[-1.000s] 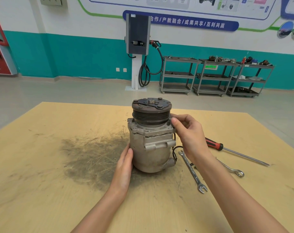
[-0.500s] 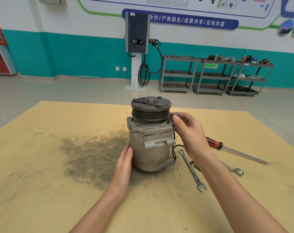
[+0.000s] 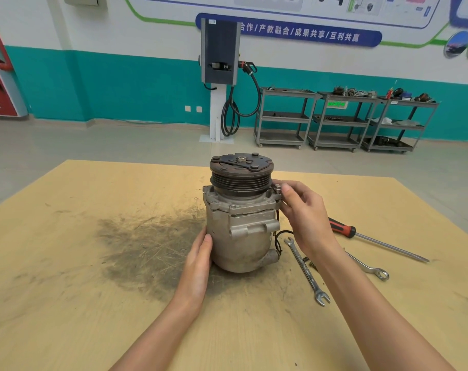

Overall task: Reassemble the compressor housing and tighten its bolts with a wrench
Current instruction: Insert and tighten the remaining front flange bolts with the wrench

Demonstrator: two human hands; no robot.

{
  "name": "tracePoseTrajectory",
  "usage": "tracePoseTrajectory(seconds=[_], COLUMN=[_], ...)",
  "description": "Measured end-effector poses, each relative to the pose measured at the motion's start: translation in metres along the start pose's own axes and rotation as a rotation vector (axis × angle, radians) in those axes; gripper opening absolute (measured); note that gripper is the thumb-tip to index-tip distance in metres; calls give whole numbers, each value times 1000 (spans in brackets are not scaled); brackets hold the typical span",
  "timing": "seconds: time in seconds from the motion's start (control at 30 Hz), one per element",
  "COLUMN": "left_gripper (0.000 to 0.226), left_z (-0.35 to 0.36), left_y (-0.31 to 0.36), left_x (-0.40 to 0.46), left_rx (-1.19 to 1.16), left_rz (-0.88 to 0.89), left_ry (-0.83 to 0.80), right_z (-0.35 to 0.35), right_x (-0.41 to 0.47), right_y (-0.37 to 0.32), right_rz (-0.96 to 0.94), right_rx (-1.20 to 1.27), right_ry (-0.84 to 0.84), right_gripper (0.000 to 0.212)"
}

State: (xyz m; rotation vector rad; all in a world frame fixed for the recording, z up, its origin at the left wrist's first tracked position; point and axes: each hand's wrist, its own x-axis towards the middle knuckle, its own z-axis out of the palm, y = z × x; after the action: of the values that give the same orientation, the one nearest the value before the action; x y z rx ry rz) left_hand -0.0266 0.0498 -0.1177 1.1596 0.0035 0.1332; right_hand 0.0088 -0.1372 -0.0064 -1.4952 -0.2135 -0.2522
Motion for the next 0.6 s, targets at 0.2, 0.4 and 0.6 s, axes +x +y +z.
tracePoseTrajectory(seconds=[0.2, 0.4, 0.6], left_gripper=[92, 92, 92], left_z=[-1, 0, -1], left_y=[0, 0, -1], left_x=[-1, -1, 0], left_rx=[3, 4, 1], left_rz=[0, 0, 2], left_ry=[-2, 2, 4], right_z=[5, 0, 5], right_x=[5, 1, 2], right_y=[-1, 2, 0], right_rz=[-8, -16, -8], right_rx=[-29, -7, 6], right_ry=[72, 3, 76], right_gripper=[7, 14, 8])
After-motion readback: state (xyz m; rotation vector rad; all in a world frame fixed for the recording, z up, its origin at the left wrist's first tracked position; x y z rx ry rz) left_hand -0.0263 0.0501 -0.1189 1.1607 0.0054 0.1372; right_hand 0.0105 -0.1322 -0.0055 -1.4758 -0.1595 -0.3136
